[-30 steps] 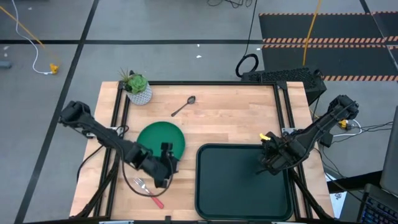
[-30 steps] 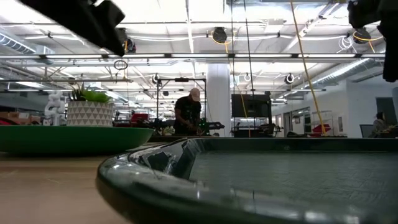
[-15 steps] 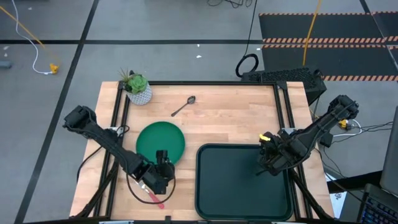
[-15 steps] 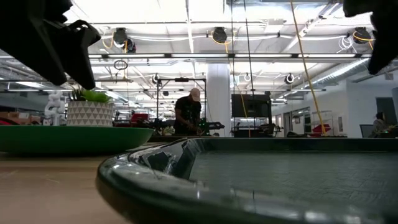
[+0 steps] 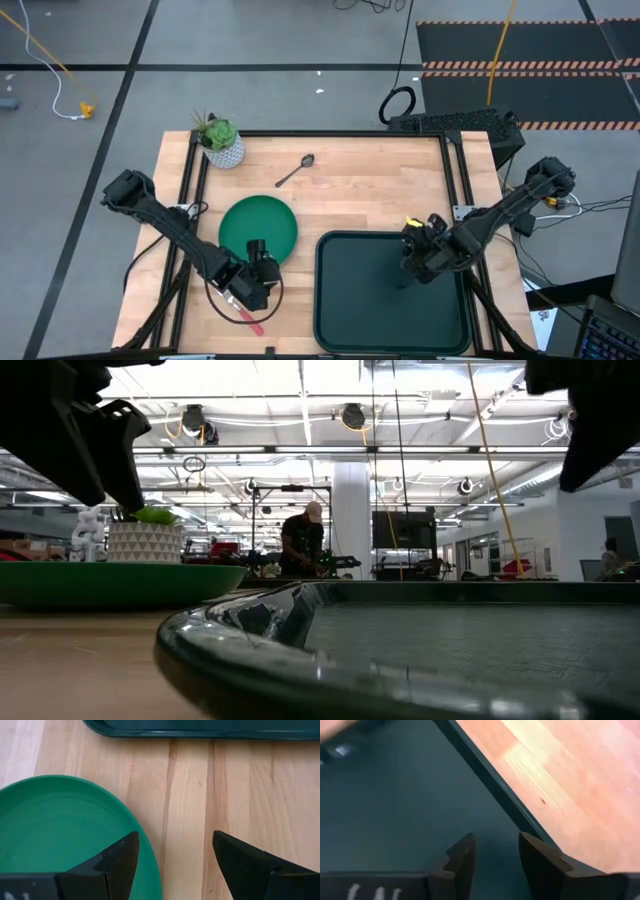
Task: Pick and place plate/cup/fork/spoon on tray
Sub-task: Put the green plate on the black serving tray
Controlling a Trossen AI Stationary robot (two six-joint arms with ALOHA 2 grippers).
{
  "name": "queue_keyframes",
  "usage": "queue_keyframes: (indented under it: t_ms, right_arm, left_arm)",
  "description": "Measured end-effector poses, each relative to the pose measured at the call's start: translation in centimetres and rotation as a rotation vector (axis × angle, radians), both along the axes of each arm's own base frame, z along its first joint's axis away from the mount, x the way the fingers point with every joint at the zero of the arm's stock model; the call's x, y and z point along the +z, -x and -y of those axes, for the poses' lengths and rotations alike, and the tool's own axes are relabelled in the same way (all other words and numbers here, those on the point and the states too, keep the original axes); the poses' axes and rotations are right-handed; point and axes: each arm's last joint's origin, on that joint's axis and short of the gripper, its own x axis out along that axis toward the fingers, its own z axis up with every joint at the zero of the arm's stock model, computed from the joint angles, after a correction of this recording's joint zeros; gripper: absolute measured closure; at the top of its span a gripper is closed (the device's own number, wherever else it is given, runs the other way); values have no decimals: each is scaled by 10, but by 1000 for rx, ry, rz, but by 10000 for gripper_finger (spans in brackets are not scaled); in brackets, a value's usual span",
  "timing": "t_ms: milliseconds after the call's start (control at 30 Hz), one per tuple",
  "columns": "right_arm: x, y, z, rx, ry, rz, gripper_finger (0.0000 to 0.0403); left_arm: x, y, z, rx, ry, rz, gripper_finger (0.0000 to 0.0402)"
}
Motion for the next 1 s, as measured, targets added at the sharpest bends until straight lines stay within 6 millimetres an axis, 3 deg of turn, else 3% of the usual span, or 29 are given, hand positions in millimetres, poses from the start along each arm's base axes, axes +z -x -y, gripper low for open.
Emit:
queue_keyframes:
  t_ms: [300,633,700,1000]
  right_arm:
    - [-22,-10,19,-73,-83,-326,341]
    - [-24,-7,19,-111,-133,-401,377]
    - [-23,-10,17,-71,-113,-343,380]
    - [-2,-42,-21,239,-17,234,381]
  left_arm:
    - [-1,1,-2,57,4,0,144]
    - [-1,1,-3,59,1,-3,144]
    - [-1,1,-4,80,8,-4,144]
    - [0,2,1,67,12,10,144]
